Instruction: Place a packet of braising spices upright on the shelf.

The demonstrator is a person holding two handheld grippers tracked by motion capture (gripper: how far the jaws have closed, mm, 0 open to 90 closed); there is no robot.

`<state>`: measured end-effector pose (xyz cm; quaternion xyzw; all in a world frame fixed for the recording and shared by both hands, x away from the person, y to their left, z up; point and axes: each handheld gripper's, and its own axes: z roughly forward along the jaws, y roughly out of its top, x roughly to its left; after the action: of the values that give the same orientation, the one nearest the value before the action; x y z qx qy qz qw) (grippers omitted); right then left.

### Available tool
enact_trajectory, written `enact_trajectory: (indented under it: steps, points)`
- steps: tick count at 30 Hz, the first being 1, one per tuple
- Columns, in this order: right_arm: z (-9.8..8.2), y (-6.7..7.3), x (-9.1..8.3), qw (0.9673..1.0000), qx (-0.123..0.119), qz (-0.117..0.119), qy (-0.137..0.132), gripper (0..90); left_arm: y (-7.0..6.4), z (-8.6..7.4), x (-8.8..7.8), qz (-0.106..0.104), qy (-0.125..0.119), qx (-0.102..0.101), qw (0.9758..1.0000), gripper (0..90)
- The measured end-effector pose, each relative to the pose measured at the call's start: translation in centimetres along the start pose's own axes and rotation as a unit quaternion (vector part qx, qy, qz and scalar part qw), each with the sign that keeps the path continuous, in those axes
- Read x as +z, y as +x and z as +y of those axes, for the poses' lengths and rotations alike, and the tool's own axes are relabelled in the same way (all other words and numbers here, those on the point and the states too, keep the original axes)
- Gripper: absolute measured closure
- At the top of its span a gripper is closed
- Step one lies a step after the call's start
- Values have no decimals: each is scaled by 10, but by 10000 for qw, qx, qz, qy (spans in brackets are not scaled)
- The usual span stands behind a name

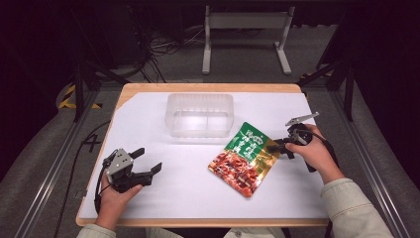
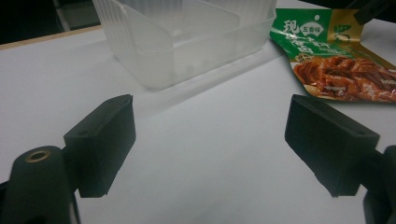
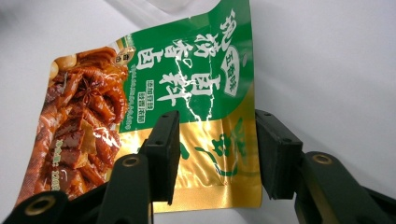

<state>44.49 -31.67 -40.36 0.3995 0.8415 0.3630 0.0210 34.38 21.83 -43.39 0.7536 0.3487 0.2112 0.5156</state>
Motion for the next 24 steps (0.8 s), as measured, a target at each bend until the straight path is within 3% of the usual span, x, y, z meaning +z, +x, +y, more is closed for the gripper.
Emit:
enact_trajectory:
  steps: [8, 14, 18, 22, 24]
  points:
    - [-1, 0, 11, 9995, -145, -125, 241, 536, 0, 0, 0, 17, -10, 9, 10000, 171]
    - [-3, 7, 22, 9978, -444, 32, 492, 527, 0, 0, 1, 22, -10, 2, 10000, 170]
    - [-1, 11, 27, 9944, -733, -310, 695, 634, 0, 0, 1, 20, -19, 14, 10000, 170]
    - [-2, 11, 26, 9950, -635, -390, 660, 683, 0, 0, 0, 27, -8, 10, 10000, 170]
    - [-2, 10, 26, 9954, -575, -435, 632, 758, 0, 0, 0, 33, -9, 13, 10000, 170]
